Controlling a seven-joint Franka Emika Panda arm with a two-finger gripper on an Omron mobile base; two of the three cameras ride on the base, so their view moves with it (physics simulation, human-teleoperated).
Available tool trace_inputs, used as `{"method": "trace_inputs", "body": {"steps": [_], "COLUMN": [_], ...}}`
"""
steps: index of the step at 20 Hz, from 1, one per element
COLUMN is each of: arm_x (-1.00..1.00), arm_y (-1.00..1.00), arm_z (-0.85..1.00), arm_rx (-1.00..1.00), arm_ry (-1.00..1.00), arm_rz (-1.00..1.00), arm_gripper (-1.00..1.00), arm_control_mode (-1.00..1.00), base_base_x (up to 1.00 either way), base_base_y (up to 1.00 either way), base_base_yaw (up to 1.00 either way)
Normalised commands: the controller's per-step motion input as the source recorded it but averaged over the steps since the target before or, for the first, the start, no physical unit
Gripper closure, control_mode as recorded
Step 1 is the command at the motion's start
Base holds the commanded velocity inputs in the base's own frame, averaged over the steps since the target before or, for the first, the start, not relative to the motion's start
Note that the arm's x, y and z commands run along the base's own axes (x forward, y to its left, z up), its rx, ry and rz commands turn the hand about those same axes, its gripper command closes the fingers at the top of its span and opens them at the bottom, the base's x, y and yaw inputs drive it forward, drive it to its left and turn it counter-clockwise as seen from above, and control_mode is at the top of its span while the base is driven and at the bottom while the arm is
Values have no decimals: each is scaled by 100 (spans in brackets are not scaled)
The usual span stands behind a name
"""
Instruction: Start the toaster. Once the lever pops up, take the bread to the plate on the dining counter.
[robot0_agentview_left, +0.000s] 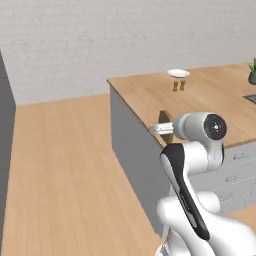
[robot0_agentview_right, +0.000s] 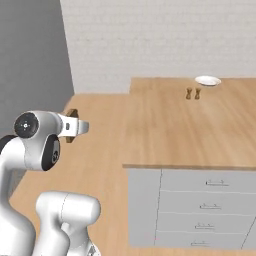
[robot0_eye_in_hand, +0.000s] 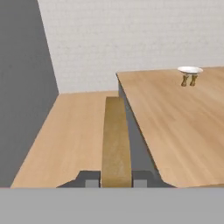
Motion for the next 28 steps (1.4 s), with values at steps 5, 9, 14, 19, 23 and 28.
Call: {"method": "trace_inputs", "body": {"steps": [5,9,14,19,23,28], "arm_x": [0,0,0,0,0,0], "arm_y": [0,0,0,0,0,0], "arm_z": [0,0,0,0,0,0], "arm_rx": [0,0,0,0,0,0], "arm_ry": [0,0,0,0,0,0], "arm_rz": [0,0,0,0,0,0], "arm_gripper": [100,100,100,100,100,100], "arm_control_mode": [100,100,100,100,100,100], "base_base_x": [100,100,100,100,100,100], "base_base_y": [100,100,100,94,85,85], "base_base_yaw": [-11,-28,-28,-30,-33,-45]}}
